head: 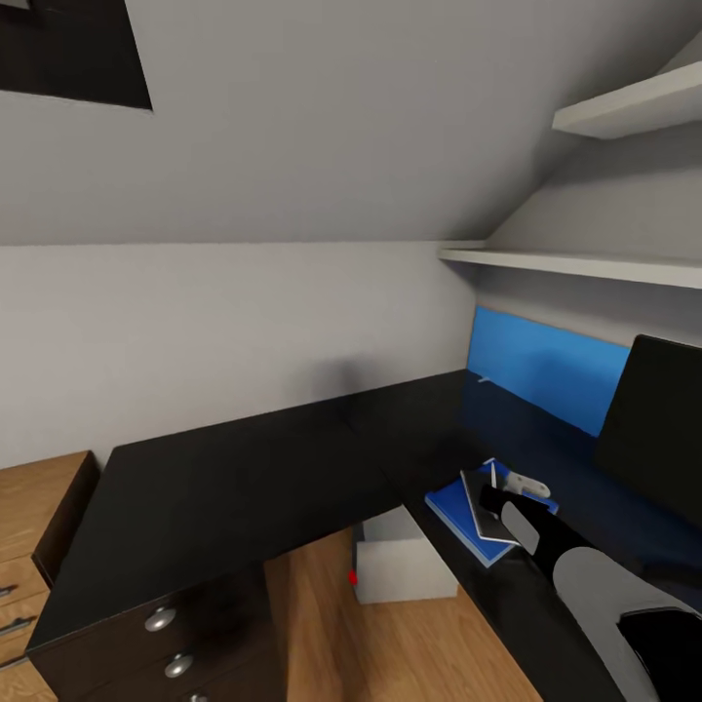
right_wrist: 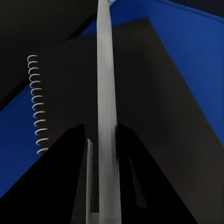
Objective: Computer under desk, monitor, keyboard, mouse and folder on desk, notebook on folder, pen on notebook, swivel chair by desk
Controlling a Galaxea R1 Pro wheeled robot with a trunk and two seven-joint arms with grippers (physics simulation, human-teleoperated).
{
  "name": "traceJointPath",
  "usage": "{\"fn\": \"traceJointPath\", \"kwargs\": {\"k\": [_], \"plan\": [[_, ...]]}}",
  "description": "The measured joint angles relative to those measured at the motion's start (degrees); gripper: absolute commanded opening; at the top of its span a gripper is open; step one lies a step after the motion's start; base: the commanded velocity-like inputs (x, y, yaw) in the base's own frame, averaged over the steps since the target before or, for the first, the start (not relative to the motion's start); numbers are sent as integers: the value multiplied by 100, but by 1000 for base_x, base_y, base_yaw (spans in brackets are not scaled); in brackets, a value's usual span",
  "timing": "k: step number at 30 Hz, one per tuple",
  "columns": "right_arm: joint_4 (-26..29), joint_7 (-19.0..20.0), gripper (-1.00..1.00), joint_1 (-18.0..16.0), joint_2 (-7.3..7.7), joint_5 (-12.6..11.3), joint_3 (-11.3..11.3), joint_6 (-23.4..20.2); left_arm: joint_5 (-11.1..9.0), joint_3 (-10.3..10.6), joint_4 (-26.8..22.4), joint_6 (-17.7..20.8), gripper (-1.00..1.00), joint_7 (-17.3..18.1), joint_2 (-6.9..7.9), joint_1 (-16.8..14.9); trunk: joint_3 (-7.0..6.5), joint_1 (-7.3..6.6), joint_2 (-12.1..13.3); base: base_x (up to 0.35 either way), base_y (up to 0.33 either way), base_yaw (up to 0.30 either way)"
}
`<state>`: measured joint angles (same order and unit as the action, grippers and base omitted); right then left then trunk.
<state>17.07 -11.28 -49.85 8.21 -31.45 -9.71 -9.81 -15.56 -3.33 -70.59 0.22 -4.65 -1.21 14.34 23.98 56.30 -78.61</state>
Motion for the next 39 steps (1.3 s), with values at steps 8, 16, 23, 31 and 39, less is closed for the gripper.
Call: {"fn": "traceJointPath", "kwargs": {"k": [8,16,23,31,39], "plan": [[3,-6,-100,1,0,-3,0,9,7,7,0,-1,100,0,0,2,72,89,-162,0,0,0],[11,-18,100,0,0,-3,-1,10,18,9,25,2,100,0,8,3,19,23,-43,0,0,0],[37,-8,100,1,0,-5,-1,83,18,14,59,3,100,0,9,4,-107,-130,238,0,0,0],[549,-17,100,92,-11,-10,-1,363,20,30,359,35,100,-12,9,3,-250,-306,559,0,0,0],[2572,-1561,100,1180,-457,553,-444,389,27,36,474,42,100,-24,0,3,-394,-482,880,0,0,0]]}}
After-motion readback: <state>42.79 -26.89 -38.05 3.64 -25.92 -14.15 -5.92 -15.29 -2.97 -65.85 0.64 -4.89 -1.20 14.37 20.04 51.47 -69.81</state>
